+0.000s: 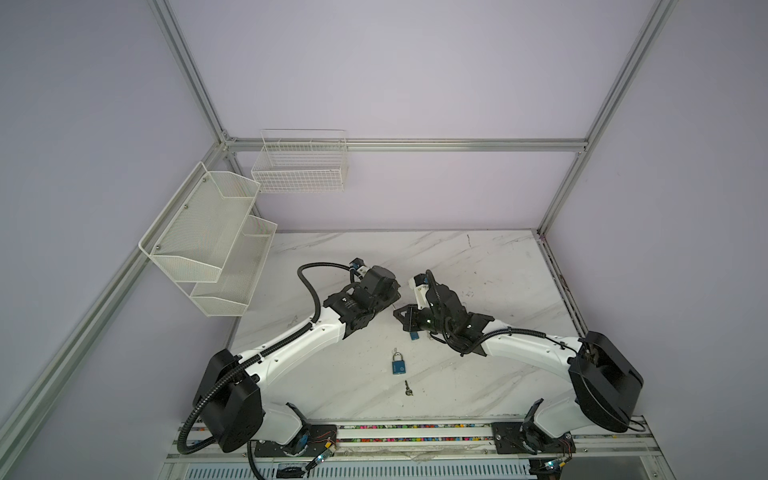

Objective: Unlock with the key

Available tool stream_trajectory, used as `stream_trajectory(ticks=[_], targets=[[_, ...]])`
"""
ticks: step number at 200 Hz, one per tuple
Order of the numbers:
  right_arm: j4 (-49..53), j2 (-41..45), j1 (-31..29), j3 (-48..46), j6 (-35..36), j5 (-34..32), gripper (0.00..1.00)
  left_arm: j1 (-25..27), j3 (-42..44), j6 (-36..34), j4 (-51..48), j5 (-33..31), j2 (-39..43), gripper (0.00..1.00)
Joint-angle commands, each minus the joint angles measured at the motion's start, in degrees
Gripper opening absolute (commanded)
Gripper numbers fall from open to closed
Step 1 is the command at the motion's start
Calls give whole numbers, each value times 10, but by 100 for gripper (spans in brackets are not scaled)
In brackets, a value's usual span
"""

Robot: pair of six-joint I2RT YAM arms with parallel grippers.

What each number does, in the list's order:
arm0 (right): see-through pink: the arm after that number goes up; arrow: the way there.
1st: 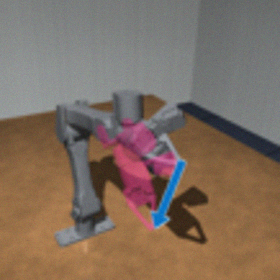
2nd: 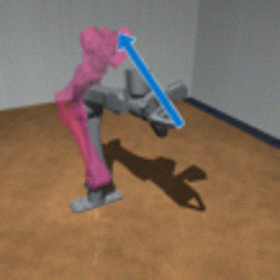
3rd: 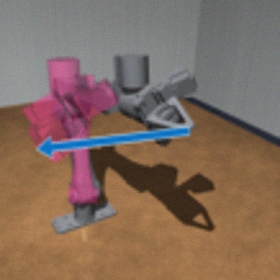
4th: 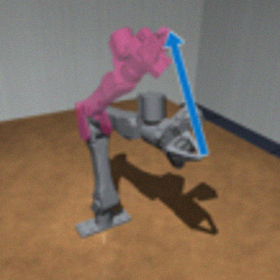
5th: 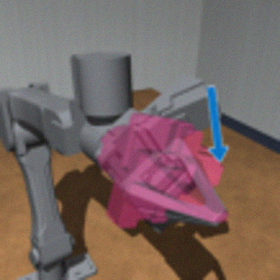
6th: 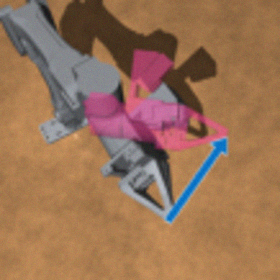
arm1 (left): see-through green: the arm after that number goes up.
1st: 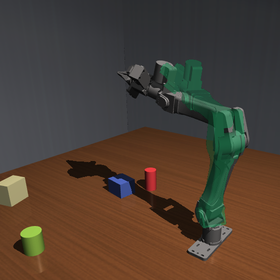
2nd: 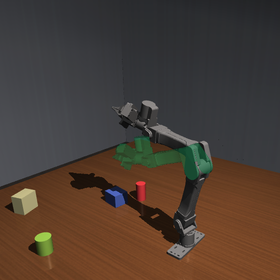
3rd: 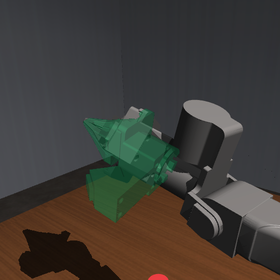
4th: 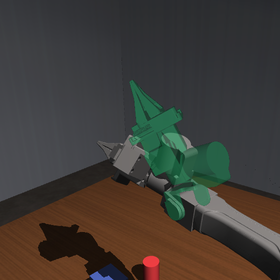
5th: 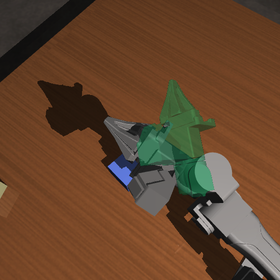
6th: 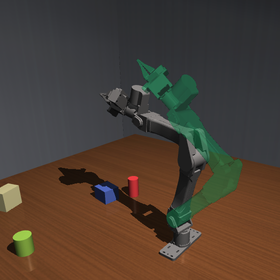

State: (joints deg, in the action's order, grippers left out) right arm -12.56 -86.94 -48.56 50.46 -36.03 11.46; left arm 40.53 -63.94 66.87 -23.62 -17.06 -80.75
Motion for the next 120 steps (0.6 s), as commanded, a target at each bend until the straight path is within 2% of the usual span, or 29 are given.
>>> stream_trajectory(ticks=[1, 76, 120], targets=[[-52, 4, -5, -4, -26, -3, 0, -1, 19, 0, 12, -19, 19, 2], [-84, -1, -10, -7, -41, 7, 0, -1, 18, -6, -7, -29, 32, 3], [-63, 11, -19, 3, -42, -20, 0, -1, 13, -10, -12, -31, 35, 3]])
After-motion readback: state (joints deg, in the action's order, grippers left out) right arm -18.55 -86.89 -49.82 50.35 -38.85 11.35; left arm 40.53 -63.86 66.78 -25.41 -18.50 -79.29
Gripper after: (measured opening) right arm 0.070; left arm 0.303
